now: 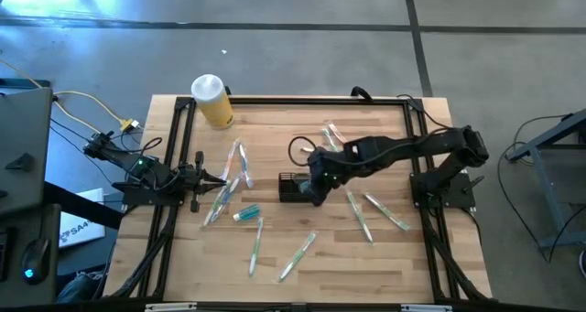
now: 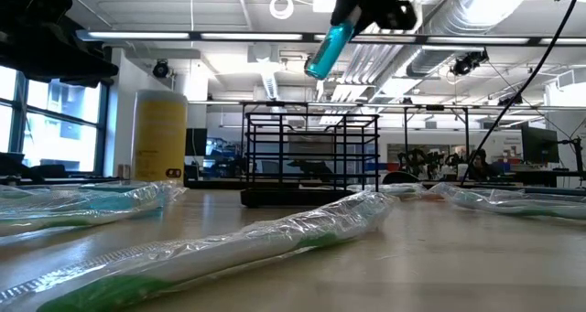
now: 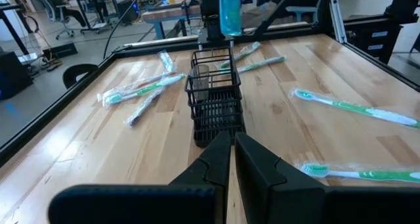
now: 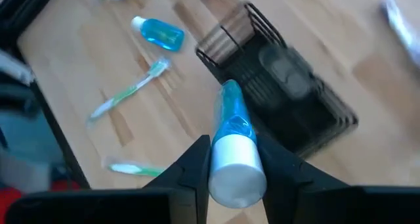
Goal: Pick & Place toothbrushing station
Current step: Put the blue mouthwash into the wire organizer
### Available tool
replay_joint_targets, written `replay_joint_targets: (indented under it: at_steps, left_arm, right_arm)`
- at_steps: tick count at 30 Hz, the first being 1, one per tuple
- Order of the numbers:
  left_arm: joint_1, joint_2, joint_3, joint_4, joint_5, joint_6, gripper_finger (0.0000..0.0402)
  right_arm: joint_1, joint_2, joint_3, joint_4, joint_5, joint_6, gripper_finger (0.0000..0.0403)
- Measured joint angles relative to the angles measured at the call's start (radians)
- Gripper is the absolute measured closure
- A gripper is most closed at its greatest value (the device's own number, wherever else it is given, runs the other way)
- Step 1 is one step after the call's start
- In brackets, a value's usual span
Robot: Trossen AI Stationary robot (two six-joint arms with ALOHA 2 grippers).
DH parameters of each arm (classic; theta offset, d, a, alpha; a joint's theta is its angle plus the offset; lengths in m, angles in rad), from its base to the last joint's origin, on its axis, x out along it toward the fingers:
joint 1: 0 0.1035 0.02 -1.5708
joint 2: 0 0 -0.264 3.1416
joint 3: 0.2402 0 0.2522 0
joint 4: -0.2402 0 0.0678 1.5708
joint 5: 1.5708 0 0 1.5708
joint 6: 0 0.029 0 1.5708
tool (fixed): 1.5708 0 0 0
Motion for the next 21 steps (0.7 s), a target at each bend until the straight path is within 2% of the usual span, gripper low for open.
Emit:
replay_joint_targets:
  at_steps: [11,21]
  left_arm:
    - [0.0,0.0,0.0,0.002,0.011,-0.148,0.0382]
    - [0.0,0.0,0.0,0.003,0.02,-0.238,0.0382]
  right_arm:
    - [-0.005,0.0,0.0,0.003,0.0,-0.363,0.0316]
    - [-0.015,0.01,0.0,0.004,0.019,-0.605,0.0316]
